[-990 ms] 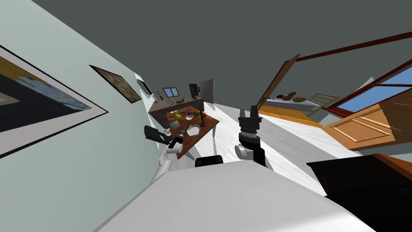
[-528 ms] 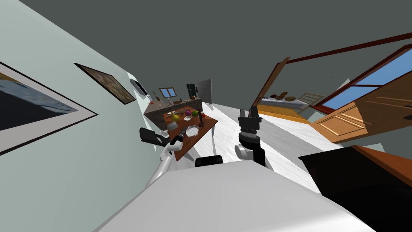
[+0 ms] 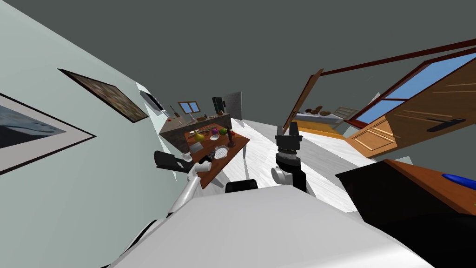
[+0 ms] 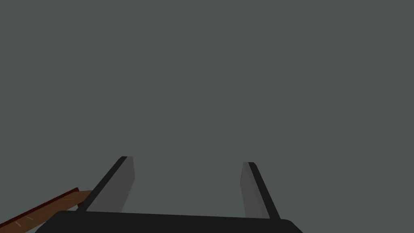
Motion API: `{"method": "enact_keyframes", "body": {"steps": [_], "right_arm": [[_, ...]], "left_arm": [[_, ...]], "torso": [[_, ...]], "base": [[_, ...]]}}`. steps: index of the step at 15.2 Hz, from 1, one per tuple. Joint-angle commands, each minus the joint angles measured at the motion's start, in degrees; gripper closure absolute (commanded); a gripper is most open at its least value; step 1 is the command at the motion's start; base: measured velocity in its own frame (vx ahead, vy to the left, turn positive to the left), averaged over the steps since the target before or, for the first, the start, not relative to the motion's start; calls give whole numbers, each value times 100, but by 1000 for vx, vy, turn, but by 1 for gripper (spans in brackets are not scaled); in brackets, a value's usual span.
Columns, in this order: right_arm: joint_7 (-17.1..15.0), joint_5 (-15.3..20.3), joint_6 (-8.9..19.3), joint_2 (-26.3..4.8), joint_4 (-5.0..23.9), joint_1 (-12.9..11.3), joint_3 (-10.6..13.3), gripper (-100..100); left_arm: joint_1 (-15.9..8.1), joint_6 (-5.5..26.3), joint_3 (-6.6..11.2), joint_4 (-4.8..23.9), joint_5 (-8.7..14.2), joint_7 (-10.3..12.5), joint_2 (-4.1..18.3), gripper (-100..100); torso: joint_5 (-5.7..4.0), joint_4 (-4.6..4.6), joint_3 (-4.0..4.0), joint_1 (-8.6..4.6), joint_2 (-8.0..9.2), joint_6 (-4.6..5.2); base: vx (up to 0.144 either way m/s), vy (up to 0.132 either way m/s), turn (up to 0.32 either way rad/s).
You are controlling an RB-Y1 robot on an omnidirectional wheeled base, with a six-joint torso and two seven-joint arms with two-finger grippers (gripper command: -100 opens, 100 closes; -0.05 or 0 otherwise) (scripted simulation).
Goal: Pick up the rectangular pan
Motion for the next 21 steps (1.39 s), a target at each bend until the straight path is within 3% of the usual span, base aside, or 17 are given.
{"method": "enact_keyframes", "body": {"steps": [1,4,17,19,20,21], "right_arm": [[0,0,0,0,0,0,0,0],[0,0,0,0,0,0,0,0],[0,0,0,0,0,0,0,0],[0,0,0,0,0,0,0,0],[0,0,0,0,0,0,0,0],[0,0,0,0,0,0,0,0]], "left_arm": [[-13,174,2,15,28,-4,35,-100],[-242,557,-2,409,86,-34,104,-100],[-806,1663,-38,1519,254,-111,232,-100],[-830,1770,-51,1644,273,-118,225,-100],[-841,1655,-44,1631,284,-131,236,-100],[-836,1508,-50,1811,238,-110,189,-100]], "torso": [[0,0,0,0,0,0],[-1,0,1,-2,1,0],[-1,0,-1,-5,-2,0],[-1,-1,-2,-6,-3,-1],[-1,-1,-2,-6,-3,-2],[-1,0,-1,-6,-1,-2]], "base": [[1,6,-39],[0,5,-89],[4,3,-85],[11,-2,-58],[5,-2,-11],[27,14,-25]]}}
